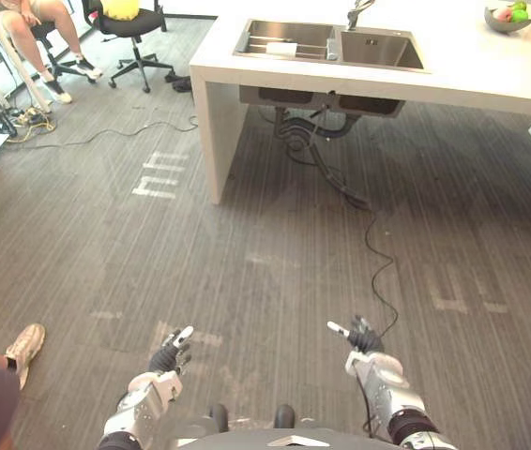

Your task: Walk over to the sink, pick up the cup, carry it to the dishwasher, place the cup inside the dishwasher, then close the dishwasher door

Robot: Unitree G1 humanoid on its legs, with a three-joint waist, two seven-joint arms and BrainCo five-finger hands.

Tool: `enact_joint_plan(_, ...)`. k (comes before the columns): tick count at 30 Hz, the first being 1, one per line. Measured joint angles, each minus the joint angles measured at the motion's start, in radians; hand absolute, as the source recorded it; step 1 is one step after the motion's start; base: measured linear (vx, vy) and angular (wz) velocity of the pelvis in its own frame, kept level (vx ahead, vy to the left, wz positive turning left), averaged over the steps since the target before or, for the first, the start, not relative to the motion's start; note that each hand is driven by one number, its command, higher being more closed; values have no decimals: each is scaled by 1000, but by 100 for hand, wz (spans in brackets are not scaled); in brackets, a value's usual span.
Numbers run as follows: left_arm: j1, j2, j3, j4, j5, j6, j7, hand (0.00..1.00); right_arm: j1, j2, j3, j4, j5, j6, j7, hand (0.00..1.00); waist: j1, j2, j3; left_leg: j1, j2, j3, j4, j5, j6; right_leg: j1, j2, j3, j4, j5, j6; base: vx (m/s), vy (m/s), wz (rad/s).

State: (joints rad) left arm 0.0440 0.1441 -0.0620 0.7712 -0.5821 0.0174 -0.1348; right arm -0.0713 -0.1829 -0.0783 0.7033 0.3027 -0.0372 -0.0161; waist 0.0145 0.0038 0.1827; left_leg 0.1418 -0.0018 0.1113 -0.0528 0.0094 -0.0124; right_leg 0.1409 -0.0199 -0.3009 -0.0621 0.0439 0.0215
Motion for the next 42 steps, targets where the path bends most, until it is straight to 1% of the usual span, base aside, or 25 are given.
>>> enact_joint_plan(1,4,0,-4,0,28,-13,0,0,11,3,1,-16,-35,-11,27,0,1,-2,0,1,-1,2,-1,0,1,0,0,7,2,0,0,0,0,0)
enact_joint_plan(2,5,0,-5,0,33,-17,0,0,13,4,2,-16,-38,-12,32,0,1,-2,0,2,-1,2,-1,0,1,-1,-1,8,3,0,0,-20,28,-5)
enact_joint_plan(4,7,4,-22,-4,106,-27,4,0,31,6,35,-18,-71,-11,61,0,0,-2,0,7,-1,5,-1,0,1,0,-2,12,9,-1,1,-17,21,-6)
enact_joint_plan(7,8,2,-28,-8,153,-28,36,0,57,18,55,-17,-73,-11,71,0,-1,-2,0,16,-1,10,-1,0,1,6,-2,14,12,-1,2,-16,11,-2)
enact_joint_plan(10,14,2,-27,-8,173,-30,45,0,74,18,66,-10,-73,-12,71,0,-1,-3,-1,23,-1,14,-1,1,2,11,-3,15,16,-1,2,-24,11,-3)
enact_joint_plan(11,22,1,-28,-8,179,-38,59,0,76,18,66,3,-73,-15,70,0,-1,-3,-1,28,-1,19,-2,2,3,14,-4,18,18,-1,2,-46,20,-9)
enact_joint_plan(13,35,-1,-27,-8,225,-61,108,0,79,18,64,31,-70,-26,67,0,0,-4,-1,33,-1,25,-3,2,3,15,-4,24,23,-2,2,-51,20,-10)
enact_joint_plan(14,45,-1,-24,-8,282,-83,162,0,85,18,64,43,-49,-39,71,0,0,-5,-2,32,-1,29,-5,1,3,14,-4,28,24,-2,2,-52,19,-6)
enact_joint_plan(15,53,-1,-20,-8,318,-100,195,0,89,19,64,55,-25,-54,73,0,0,-6,-3,33,-1,32,-7,1,3,14,-4,33,24,-2,2,-51,20,-8)
enact_joint_plan(17,67,-1,-17,-8,379,-123,239,0,104,19,62,62,14,-65,83,0,1,-8,-5,37,1,56,-21,3,6,12,-3,41,24,-3,4,-44,20,-8)
enact_joint_plan(18,76,-1,-16,-8,408,-132,256,0,112,21,61,64,29,-64,94,0,0,-9,-6,37,1,62,-22,4,8,11,-4,43,23,-3,4,-38,20,-9)
enact_joint_plan(20,102,-4,-15,-5,447,-147,267,0,125,34,56,90,49,-59,107,0,0,-14,-11,39,3,82,-25,4,8,7,-4,49,22,-3,7,-11,23,-13)
enact_joint_plan(21,121,-8,-13,9,460,-147,261,0,129,52,36,145,59,-39,125,0,1,-20,-17,40,3,88,-28,4,9,6,-4,56,21,-2,8,6,23,-14)
enact_joint_plan(23,132,-19,-8,44,464,-147,256,0,138,67,18,200,67,-20,145,0,2,-21,-18,46,3,99,-28,0,10,8,-3,66,21,-2,9,14,21,-15)
enact_joint_plan(24,125,-29,26,77,470,-131,237,0,153,76,11,249,92,-6,153,0,7,-17,-17,53,3,107,-28,-2,9,14,-3,71,18,0,9,13,21,-16)
enact_joint_plan(25,118,-28,26,95,475,-127,232,0,157,81,2,268,99,2,161,0,7,-15,-20,54,2,109,-28,-3,9,14,-3,71,17,1,9,12,22,-15)
enact_joint_plan(27,99,-34,40,145,474,-104,216,0,165,93,-47,286,142,12,174,0,-2,-9,-24,57,2,113,-28,-4,10,15,-4,74,15,3,11,4,12,-11)
enact_joint_plan(29,81,-36,67,178,394,-20,184,0,166,95,-69,299,178,43,180,0,-13,-10,-24,68,3,114,-28,-6,9,24,-3,74,13,3,11,0,4,-2)
enact_joint_plan(30,70,-35,90,192,339,48,153,0,172,97,-85,302,208,61,182,0,-14,-10,-24,74,3,114,-29,-8,8,32,-2,74,6,3,11,-13,-1,5)
enact_joint_plan(31,65,-35,103,197,310,85,135,0,177,98,-93,307,234,74,182,0,-13,-12,-25,75,4,114,-29,-8,8,33,-2,74,4,3,11,-15,-5,5)
enact_joint_plan(32,59,-34,129,209,268,135,99,0,184,102,-107,319,287,101,183,0,-12,-14,-27,73,4,113,-29,-9,8,33,0,74,-1,3,11,0,0,0)
enact_joint_plan(33,54,-33,145,221,236,163,73,0,186,101,-140,342,322,133,182,0,-13,-12,-29,73,6,113,-29,-9,8,34,1,74,-7,4,9,0,0,0)
enact_joint_plan(35,53,-32,161,226,203,186,60,0,205,105,-180,366,319,160,187,0,-13,-14,-28,72,8,114,-29,-10,5,36,5,76,-18,8,7,4,-18,-6)
enact_joint_plan(37,53,-33,175,230,194,198,57,0,219,102,-181,373,321,163,191,0,-15,-15,-28,71,12,117,-29,-13,1,36,9,76,-24,10,5,10,-22,-10)
enact_joint_plan(42,43,-33,174,244,192,200,55,0,225,98,-177,374,319,150,183,0,-17,-15,-27,57,19,120,-29,-15,-2,22,16,76,-25,8,2,5,-8,-2)
